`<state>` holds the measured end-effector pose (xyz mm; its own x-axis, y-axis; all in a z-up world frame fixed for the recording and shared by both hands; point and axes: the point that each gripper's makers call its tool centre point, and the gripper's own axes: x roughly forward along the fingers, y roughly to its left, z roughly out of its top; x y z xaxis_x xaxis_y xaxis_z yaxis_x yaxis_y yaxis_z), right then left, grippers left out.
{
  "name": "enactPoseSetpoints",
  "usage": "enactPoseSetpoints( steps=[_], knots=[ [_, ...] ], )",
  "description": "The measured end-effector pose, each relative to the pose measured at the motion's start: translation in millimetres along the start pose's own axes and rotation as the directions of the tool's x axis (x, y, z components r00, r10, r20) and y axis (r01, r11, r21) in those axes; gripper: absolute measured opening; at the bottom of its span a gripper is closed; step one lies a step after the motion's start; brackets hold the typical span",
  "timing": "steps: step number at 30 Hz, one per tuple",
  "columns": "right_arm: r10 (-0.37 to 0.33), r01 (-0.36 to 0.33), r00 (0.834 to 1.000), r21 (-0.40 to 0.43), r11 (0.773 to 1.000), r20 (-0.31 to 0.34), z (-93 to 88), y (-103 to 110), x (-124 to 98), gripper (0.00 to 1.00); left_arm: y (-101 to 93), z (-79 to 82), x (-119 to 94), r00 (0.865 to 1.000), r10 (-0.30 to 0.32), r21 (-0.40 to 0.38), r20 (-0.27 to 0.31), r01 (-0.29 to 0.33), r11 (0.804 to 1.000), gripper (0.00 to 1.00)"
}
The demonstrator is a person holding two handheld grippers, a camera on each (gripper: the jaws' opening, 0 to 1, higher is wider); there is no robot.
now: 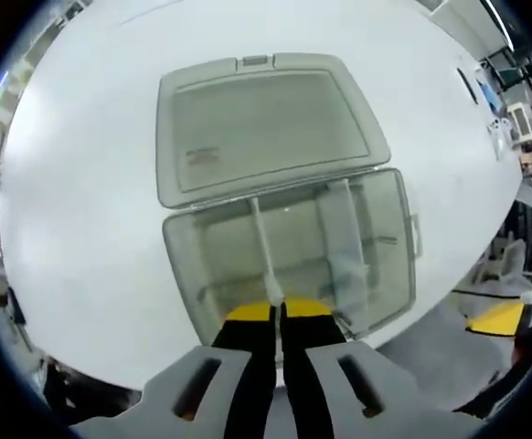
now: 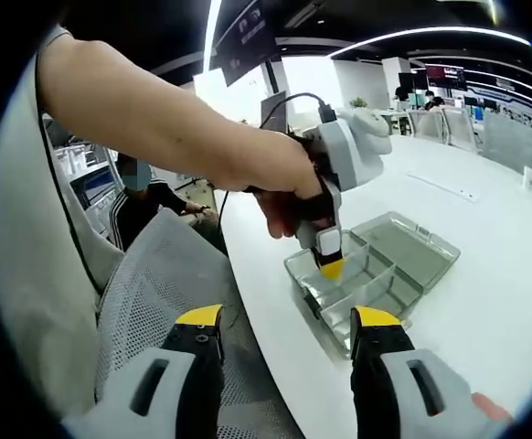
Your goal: Insert the divider into the dual guide fixture by aligning both edges with the guide slots and pushing it downward to the bottom, including one-sided entry, uneven engagement, binding, and posture correction.
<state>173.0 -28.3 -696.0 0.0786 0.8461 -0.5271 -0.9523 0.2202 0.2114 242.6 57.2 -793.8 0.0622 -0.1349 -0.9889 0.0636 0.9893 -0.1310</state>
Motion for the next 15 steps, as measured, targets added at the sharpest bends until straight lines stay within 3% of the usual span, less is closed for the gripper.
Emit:
enactPoseSetpoints(
  steps=[15],
  knots=[
    [-0.004,0.005,1.0,0.006,1.0,-0.008,-2.0,3.2,-3.8,0.52,0.8,-1.3,0.0,1.0,-0.004,-0.02,0.019,0.005,1.0,0.0]
  ],
)
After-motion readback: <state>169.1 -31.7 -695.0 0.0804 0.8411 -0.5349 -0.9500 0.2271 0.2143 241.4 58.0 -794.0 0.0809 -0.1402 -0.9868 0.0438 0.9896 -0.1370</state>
